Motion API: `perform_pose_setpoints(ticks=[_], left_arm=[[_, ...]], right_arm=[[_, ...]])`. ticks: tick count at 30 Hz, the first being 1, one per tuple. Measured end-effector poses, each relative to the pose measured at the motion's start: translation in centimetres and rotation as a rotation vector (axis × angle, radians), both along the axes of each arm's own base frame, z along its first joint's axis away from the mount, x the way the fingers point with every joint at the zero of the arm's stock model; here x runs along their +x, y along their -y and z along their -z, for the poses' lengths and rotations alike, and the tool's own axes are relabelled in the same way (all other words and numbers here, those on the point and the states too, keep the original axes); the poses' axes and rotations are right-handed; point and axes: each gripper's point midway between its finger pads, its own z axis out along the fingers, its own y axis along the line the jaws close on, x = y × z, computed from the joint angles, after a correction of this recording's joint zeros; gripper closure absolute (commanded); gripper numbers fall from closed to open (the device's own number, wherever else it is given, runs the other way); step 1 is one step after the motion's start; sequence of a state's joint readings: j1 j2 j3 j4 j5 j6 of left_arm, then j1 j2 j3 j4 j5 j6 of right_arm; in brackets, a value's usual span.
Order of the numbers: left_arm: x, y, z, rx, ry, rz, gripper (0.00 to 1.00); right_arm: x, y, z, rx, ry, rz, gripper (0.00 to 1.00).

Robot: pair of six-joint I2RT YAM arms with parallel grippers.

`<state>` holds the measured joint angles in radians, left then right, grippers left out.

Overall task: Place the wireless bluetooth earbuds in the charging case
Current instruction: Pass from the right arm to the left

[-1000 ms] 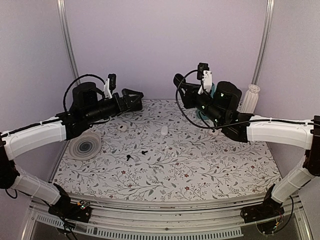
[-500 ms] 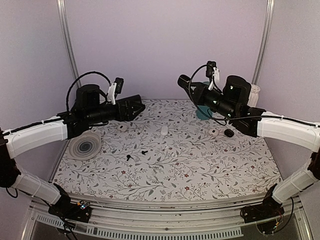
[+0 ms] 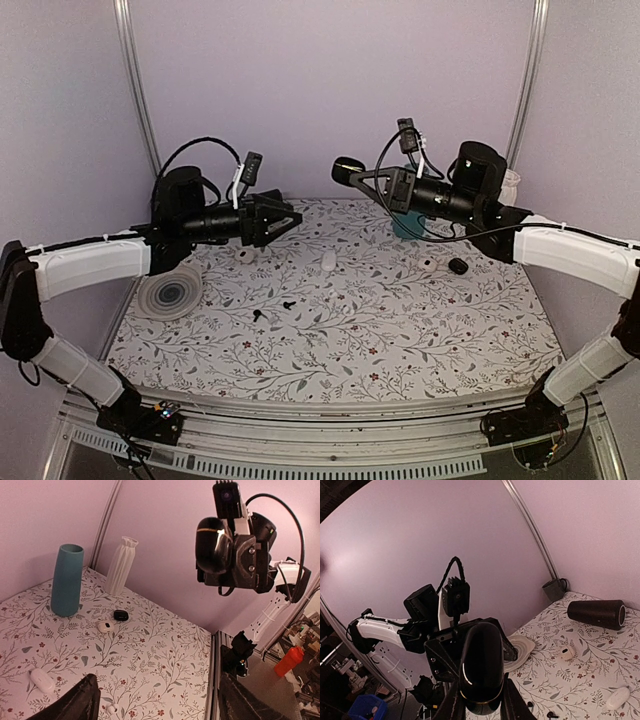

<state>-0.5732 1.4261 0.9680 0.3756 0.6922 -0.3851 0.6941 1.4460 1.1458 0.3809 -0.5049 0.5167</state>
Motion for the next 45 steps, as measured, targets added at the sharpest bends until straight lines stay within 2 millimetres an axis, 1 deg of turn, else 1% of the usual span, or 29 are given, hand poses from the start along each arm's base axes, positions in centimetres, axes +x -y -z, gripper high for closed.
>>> perform_pose_setpoints(ticks=[4, 7, 10, 14, 17, 25, 29, 33, 40, 45], left_arm=[[-0.8, 0.5, -1.7, -0.056, 0.037, 0.048, 0.23], [-1.1, 1.0, -2.8, -0.096, 0.058, 0.073, 0.25], [-1.6, 1.9, -3.3, -0.119, 0.065, 0.100, 0.28], [-2.6, 3.2, -3.9, -0.140, 0.069, 0.139, 0.33], [-3.1, 3.5, -4.6, -0.161, 0.078, 0.153, 0.37], [-4.0, 3.9, -6.1, -0.200, 0.118, 0.177, 0.40], [-4.4, 4.2, -6.5, -0.212, 0.130, 0.185, 0.47], [-4.5, 4.2, -7.0, -0.232, 0.142, 0.183, 0.50], [-4.7, 4.0, -8.4, -0.279, 0.166, 0.175, 0.51], [-4.9, 4.3, -9.0, -0.306, 0.174, 0.185, 0.54]], right_arm=[[-1.6, -1.3, 0.6, -0.006, 0.003, -0.097, 0.98], [-2.6, -2.2, 0.8, -0.012, 0.017, -0.135, 0.98], [-3.7, -2.9, 0.4, -0.005, 0.046, -0.166, 0.98], [-4.5, -3.3, -0.3, 0.013, 0.082, -0.188, 0.98], [-4.9, -3.4, -0.7, 0.023, 0.101, -0.196, 0.98], [-5.0, -3.4, -0.8, 0.034, 0.113, -0.196, 0.98], [-5.1, -3.4, -1.1, 0.050, 0.119, -0.201, 0.98], [-5.3, -3.4, -1.3, 0.065, 0.114, -0.205, 0.98], [-5.4, -3.3, -1.0, 0.086, 0.094, -0.208, 0.98], [-5.5, -3.2, -1.6, 0.109, 0.098, -0.210, 0.98]])
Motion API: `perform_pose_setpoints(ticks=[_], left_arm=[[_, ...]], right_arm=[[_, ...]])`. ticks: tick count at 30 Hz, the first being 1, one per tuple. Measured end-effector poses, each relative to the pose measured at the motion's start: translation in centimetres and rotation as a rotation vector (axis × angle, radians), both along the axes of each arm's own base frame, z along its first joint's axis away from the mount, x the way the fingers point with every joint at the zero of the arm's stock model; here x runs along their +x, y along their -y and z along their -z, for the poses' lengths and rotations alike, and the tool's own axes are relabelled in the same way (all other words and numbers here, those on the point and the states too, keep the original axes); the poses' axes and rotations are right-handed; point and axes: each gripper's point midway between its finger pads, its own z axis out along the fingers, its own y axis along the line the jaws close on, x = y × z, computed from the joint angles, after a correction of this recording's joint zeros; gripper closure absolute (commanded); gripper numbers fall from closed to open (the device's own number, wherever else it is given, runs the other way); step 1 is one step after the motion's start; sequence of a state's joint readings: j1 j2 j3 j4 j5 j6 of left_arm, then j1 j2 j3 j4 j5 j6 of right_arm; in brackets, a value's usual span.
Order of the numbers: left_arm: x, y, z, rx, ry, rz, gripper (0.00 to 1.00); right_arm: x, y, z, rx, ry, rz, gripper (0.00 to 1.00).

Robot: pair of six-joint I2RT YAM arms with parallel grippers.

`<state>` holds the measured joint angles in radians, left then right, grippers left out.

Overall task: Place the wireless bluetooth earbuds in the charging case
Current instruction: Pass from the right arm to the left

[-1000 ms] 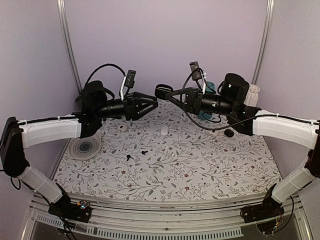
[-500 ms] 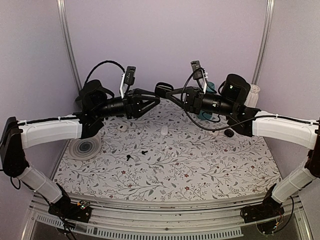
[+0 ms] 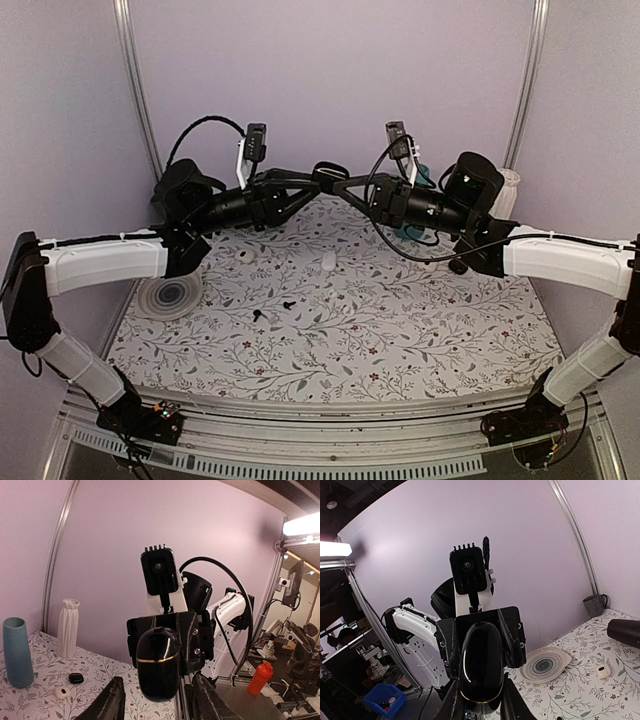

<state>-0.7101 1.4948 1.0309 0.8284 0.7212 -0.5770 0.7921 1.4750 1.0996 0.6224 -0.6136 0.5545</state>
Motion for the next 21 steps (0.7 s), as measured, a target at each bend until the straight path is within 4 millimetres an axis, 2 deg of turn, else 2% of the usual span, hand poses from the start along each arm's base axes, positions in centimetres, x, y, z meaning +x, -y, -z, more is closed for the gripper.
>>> perform_pose_setpoints(ticks=[10, 17, 21], left_arm=[[-0.28, 0.78, -0.08, -0.020, -0.006, 0.026, 0.59], [-0.30, 0.74, -0.36, -0.031, -0.012, 0.027, 0.72], [-0.34, 0.70, -0.50, -0.036, -0.010, 0.028, 0.87]], right_arm=[[0.18, -0.16, 0.15, 0.005, -0.007, -0.001, 0.98], [0.06, -0.19, -0.07, 0.014, 0.001, -0.005, 0.98], [-0.15, -0.25, -0.26, 0.021, 0.008, -0.010, 0.98]])
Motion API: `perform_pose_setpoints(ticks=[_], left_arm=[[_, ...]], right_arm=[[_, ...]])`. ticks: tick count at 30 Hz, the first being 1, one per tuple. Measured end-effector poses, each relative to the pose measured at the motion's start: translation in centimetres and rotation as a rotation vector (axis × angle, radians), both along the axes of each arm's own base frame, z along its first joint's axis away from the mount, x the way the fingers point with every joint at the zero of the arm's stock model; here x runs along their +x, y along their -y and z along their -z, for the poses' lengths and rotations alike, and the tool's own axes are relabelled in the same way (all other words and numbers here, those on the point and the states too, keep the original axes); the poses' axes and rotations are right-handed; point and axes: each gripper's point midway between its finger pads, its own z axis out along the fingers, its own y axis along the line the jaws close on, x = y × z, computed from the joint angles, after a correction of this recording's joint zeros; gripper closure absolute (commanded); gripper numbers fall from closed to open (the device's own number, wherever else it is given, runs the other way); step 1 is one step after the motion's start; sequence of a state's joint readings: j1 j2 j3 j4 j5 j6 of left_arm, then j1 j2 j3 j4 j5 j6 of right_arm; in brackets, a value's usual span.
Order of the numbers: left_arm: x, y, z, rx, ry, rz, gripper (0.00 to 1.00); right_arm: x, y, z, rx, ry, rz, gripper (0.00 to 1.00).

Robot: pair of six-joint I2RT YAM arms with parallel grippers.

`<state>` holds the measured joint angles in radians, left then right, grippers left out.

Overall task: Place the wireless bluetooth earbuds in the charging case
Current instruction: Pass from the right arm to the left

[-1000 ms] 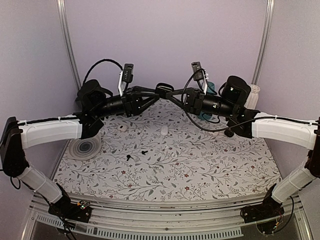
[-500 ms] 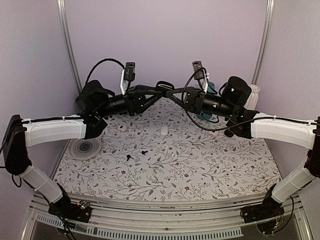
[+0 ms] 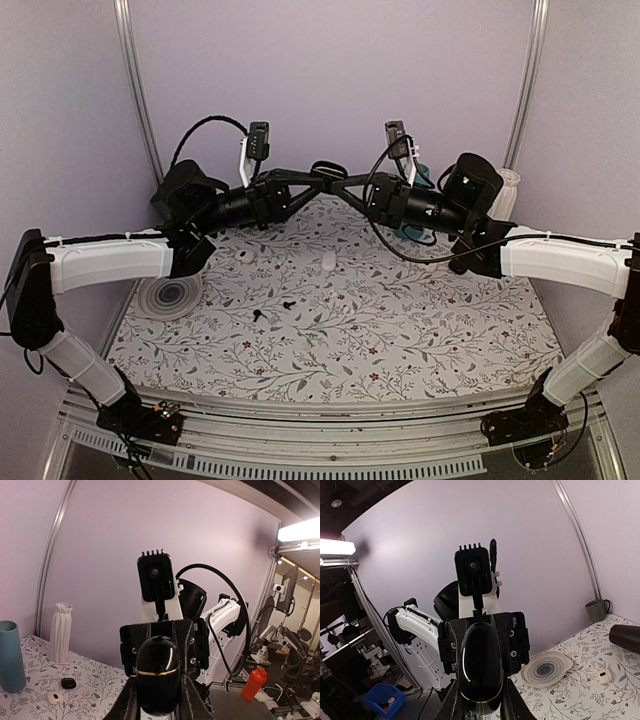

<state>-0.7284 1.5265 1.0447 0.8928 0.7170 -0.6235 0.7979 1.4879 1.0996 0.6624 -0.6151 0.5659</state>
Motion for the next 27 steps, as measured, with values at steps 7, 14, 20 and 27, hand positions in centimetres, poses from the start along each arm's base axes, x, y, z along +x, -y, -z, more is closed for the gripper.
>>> perform_pose_setpoints(ticks=[7, 14, 20, 27], left_arm=[[-0.1, 0.0, -0.1, -0.001, 0.005, 0.004, 1.00], [-0.3, 0.3, 0.9, 0.046, 0.035, -0.002, 1.00], [-0.7, 0.2, 1.5, 0.088, 0.050, 0.003, 1.00], [-0.9, -0.1, 2.8, 0.125, 0.039, 0.018, 1.00]], right_arm=[[0.0, 0.0, -0.1, 0.001, 0.009, 0.000, 0.62], [0.8, -0.1, 1.2, -0.044, -0.005, 0.048, 0.36], [1.3, 0.5, 1.8, -0.076, 0.001, 0.089, 0.32], [1.4, 0.8, 2.0, -0.102, 0.022, 0.111, 0.31]])
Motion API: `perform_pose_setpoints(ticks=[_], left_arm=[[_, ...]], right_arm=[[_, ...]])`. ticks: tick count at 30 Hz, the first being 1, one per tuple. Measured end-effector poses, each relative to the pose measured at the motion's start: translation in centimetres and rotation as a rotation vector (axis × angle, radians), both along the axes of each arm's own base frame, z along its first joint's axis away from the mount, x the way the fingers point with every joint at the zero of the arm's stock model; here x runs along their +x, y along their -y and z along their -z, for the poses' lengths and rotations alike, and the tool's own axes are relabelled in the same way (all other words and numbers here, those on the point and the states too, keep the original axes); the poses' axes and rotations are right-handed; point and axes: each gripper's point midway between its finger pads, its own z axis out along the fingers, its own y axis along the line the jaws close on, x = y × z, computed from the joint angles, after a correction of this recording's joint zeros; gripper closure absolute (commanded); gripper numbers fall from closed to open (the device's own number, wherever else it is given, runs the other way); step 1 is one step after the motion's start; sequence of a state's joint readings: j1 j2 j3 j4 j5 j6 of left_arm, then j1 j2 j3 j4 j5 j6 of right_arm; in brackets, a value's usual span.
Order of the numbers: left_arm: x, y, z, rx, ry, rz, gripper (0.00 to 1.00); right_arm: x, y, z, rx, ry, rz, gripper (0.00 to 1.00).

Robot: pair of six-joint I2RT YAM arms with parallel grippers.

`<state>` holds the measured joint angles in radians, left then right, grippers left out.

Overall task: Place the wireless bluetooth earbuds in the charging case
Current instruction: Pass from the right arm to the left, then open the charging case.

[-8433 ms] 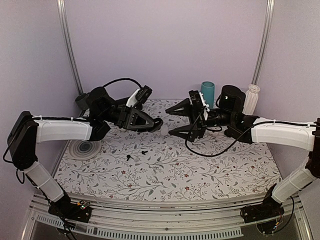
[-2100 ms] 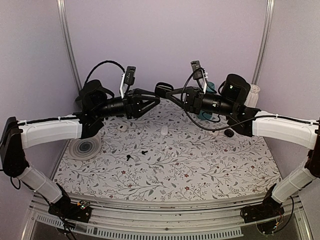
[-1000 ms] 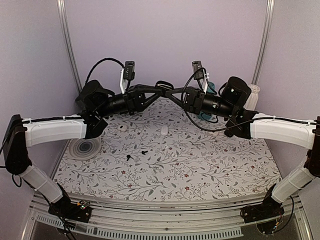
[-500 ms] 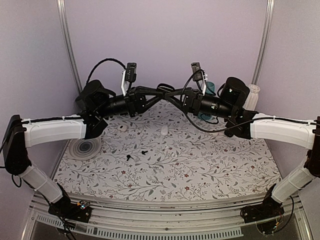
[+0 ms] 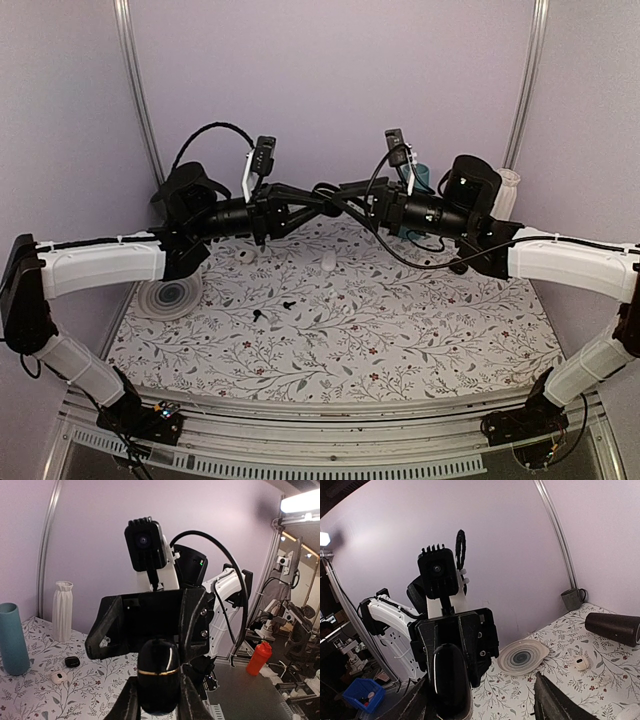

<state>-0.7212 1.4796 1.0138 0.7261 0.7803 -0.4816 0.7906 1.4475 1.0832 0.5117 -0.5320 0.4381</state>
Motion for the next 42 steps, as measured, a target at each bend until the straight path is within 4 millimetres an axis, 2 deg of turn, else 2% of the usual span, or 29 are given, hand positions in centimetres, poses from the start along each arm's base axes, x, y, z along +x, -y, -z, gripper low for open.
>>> perform_pose_setpoints(ticks=[14, 22, 29, 36, 42], left_arm=[[-0.4, -0.3, 1.0, 0.033, -0.005, 0.045, 1.00], [-1.6, -0.5, 1.0, 0.042, 0.009, 0.102, 1.00], [-1.3, -0.5, 1.2, 0.045, 0.010, 0.080, 1.00], [-0.8, -0.7, 1.5, 0.043, 0.014, 0.039, 1.00], [-0.9, -0.8, 1.1, 0.035, 0.027, 0.034, 1.00]], right_arm=[[0.6, 0.3, 0.7, -0.030, -0.023, 0.030, 0.31], [2.1, 1.3, 0.8, -0.038, -0.039, 0.090, 0.31], [2.0, 1.3, 0.9, -0.042, -0.042, 0.085, 0.30], [1.1, 1.0, 1.2, -0.056, -0.046, 0.029, 0.32], [0.4, 0.8, 1.4, -0.069, -0.049, -0.004, 0.42]])
